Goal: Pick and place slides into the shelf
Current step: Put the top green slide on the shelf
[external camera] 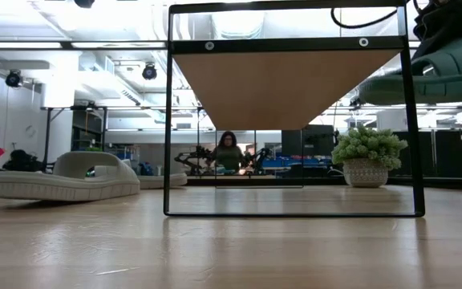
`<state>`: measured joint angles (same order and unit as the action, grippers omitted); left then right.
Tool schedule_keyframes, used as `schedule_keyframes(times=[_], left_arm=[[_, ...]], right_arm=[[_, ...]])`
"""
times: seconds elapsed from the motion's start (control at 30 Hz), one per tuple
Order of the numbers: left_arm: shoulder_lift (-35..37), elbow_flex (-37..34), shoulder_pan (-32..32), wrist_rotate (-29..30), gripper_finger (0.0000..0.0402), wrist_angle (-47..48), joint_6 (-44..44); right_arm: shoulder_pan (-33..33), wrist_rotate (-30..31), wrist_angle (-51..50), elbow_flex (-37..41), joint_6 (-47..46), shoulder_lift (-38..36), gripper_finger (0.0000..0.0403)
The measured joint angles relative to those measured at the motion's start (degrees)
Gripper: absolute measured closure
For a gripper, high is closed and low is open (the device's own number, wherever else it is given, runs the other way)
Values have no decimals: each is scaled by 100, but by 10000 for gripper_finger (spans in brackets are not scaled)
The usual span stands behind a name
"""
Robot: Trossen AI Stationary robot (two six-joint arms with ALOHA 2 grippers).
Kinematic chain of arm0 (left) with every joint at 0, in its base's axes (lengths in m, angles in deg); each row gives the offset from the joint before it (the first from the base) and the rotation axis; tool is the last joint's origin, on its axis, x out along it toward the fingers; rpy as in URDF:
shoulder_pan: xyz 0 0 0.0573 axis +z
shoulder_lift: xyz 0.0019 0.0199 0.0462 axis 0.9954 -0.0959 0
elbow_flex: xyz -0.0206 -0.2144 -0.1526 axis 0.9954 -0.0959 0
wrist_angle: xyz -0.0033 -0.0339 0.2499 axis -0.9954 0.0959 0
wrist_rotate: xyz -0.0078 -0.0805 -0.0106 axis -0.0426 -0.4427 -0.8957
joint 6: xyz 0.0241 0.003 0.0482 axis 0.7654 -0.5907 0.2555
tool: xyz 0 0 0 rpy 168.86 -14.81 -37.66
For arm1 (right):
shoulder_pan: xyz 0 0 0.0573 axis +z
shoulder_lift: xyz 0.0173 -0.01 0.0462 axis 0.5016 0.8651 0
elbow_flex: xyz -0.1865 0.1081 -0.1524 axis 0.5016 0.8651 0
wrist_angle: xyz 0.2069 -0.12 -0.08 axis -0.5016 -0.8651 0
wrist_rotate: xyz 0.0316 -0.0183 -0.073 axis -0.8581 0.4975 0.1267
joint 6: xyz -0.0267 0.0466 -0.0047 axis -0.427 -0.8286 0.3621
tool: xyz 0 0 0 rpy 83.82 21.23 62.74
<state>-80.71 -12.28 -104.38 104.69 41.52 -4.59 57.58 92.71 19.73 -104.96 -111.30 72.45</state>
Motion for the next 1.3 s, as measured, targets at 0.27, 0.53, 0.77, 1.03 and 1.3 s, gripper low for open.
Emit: schedule_keyframes(times=[0.27,0.53,0.77,1.03,1.3], left_arm=[[-26,0,0,0,260,-2,0],[-26,0,-1,-1,260,-2,0],[-35,0,-2,0,260,0,0],[-35,0,0,0,260,2,0],[-164,-2,0,-2,260,5,0]], right_arm=[[-1,7,2,-171,38,9,390],[1,8,7,-265,1,9,390],[1,8,4,-453,23,11,390],[-1,194,-5,-709,221,13,390],[0,464,-144,-962,485,13,390]])
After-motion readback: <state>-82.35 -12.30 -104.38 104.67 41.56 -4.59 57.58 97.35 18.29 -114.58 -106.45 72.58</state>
